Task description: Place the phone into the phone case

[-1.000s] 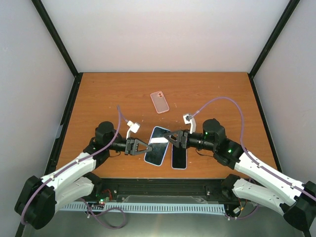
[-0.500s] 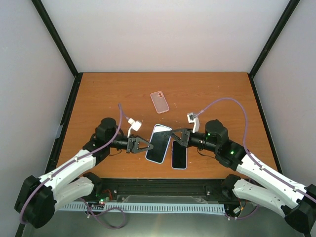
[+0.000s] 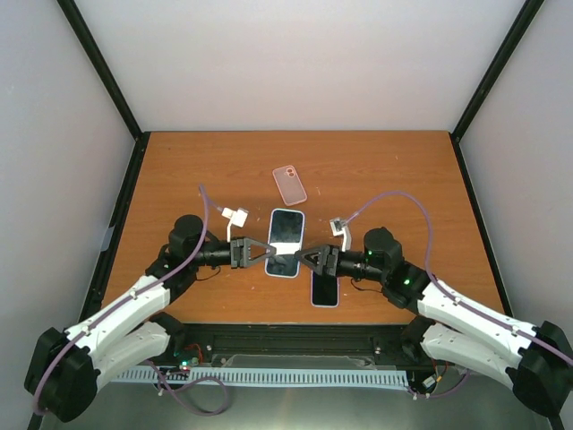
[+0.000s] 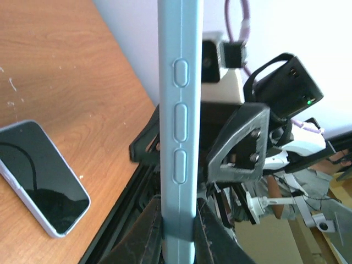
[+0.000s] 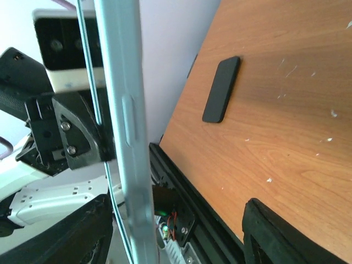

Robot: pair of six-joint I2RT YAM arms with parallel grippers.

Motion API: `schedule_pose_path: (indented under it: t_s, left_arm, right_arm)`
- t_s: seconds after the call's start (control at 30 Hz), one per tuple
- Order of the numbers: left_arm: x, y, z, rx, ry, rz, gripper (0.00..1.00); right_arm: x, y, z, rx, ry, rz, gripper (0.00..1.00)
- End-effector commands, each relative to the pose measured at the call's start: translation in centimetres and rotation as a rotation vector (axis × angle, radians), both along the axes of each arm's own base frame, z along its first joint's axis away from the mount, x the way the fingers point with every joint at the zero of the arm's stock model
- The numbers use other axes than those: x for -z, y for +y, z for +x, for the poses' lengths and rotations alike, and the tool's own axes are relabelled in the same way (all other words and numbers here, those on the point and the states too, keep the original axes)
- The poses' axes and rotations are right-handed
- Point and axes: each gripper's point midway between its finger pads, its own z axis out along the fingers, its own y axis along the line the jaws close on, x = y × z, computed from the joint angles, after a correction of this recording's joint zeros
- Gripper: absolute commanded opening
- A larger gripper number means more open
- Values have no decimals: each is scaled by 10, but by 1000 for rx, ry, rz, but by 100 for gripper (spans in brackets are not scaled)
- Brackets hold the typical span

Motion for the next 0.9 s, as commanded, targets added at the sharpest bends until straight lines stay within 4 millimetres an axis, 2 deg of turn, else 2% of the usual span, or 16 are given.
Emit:
schedule_pose_path:
  t_s: [0.0, 0.13, 0.4, 0.57, 0.73, 0.87]
  left_arm:
    - [-40, 1, 12, -69, -109, -110, 0]
    - [-38, 0, 17, -87, -105, -111, 0]
    - [-35, -2, 24, -98, -97, -111, 0]
    - [-30, -2, 28, -116, -87, -95, 0]
    - [-20, -1, 36, -152, -75, -46, 0]
    - [-12, -1, 40, -172, -50, -14, 1]
  right_arm:
    - [-12, 13, -10, -87, 3, 99, 62]
    - [-17, 14, -12, -98, 0, 135, 52]
    - [-17, 18, -14, -118, 23, 164, 43]
    - [-15, 17, -12, -107, 33, 168, 27]
    - [-7, 14, -7, -65, 55, 155, 4]
    - [-4, 15, -5, -56, 64, 154, 3]
